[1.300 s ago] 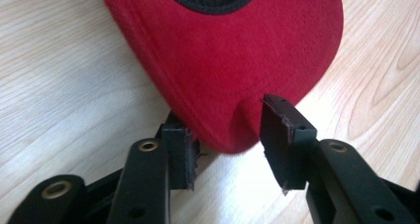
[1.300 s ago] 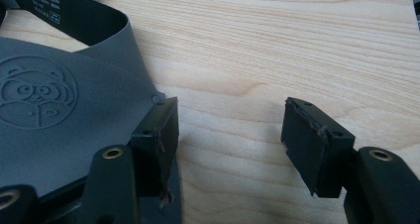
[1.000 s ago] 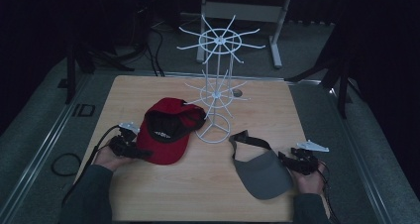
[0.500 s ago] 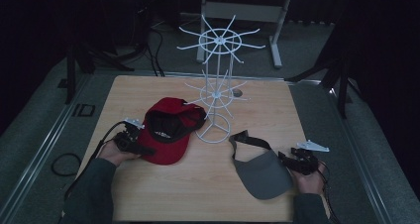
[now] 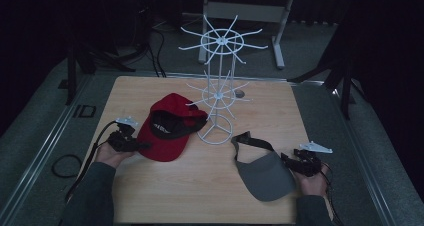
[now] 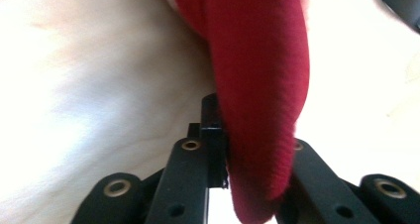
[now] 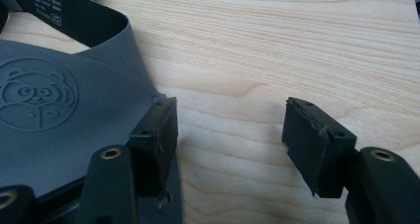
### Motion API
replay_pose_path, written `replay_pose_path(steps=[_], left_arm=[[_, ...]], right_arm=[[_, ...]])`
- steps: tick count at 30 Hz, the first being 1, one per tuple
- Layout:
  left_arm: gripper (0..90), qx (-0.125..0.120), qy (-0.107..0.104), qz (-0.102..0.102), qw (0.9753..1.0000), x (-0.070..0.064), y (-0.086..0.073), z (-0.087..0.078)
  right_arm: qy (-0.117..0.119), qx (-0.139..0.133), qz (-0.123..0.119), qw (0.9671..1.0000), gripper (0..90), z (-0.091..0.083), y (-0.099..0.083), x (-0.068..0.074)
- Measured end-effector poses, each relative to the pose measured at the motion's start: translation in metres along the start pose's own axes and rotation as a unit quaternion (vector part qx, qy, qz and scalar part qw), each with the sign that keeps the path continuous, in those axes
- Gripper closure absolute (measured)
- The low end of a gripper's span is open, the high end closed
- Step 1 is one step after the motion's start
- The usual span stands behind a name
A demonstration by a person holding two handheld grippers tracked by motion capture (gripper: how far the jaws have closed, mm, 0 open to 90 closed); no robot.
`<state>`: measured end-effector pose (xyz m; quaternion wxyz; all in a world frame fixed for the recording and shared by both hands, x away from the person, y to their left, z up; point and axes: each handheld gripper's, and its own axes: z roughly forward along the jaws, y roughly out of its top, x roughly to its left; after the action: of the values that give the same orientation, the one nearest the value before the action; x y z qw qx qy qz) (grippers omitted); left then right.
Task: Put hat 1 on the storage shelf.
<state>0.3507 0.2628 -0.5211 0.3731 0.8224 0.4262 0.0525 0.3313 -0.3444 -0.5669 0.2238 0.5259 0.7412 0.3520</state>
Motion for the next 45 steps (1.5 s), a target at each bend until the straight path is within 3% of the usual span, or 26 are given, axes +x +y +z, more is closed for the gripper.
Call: replay_pose_path(steps=[2,4,8,11,15,20,23,27,28,34,42,45], left_arm=[[85.4,-0.028,0.045,0.025,0.9983,-0.005,-0.005,-0.007],[85.1,-0.042,0.064,0.039,0.9963,-0.007,-0.011,-0.010],[83.5,-0.063,0.084,0.072,0.9918,-0.015,-0.028,-0.013],[81.9,-0.057,0.096,0.089,0.9898,-0.018,-0.039,-0.016],[83.2,-0.048,0.089,0.079,0.9918,-0.016,-0.052,-0.019],[85.9,-0.066,0.068,0.043,0.9946,-0.009,-0.060,-0.020],[86.0,-0.078,0.059,0.022,0.9949,-0.005,-0.062,-0.019],[86.1,-0.084,0.064,0.013,0.9943,-0.004,-0.062,-0.020],[86.1,-0.088,0.071,0.002,0.9936,0.000,-0.061,-0.023],[86.1,-0.098,0.090,-0.014,0.9910,0.003,-0.060,-0.027],[86.1,-0.102,0.105,-0.017,0.9890,0.002,-0.053,-0.025],[86.0,-0.104,0.123,-0.014,0.9869,0.000,-0.049,-0.024]], right_arm=[[0.000,0.000,0.000,1.0000,38.4,0.000,0.000,0.000],[-0.001,0.000,0.000,1.0000,38.5,0.000,0.000,0.000],[-0.002,0.000,-0.001,1.0000,38.4,0.000,0.000,0.000],[-0.003,0.000,-0.001,1.0000,38.4,0.000,0.000,0.001],[-0.004,0.000,-0.002,1.0000,38.4,0.000,0.000,0.001],[-0.004,0.000,-0.002,1.0000,38.4,0.000,0.000,0.001],[-0.004,0.000,-0.001,1.0000,38.4,0.000,0.000,0.001],[-0.003,0.000,0.000,1.0000,38.4,0.000,0.000,0.000],[-0.003,0.000,0.000,1.0000,38.4,0.000,0.000,0.000],[-0.003,0.000,0.001,1.0000,38.4,0.000,0.000,0.000],[-0.003,0.000,0.000,1.0000,38.3,0.000,0.000,0.000],[-0.003,0.000,0.001,1.0000,38.3,0.000,0.000,0.000]])
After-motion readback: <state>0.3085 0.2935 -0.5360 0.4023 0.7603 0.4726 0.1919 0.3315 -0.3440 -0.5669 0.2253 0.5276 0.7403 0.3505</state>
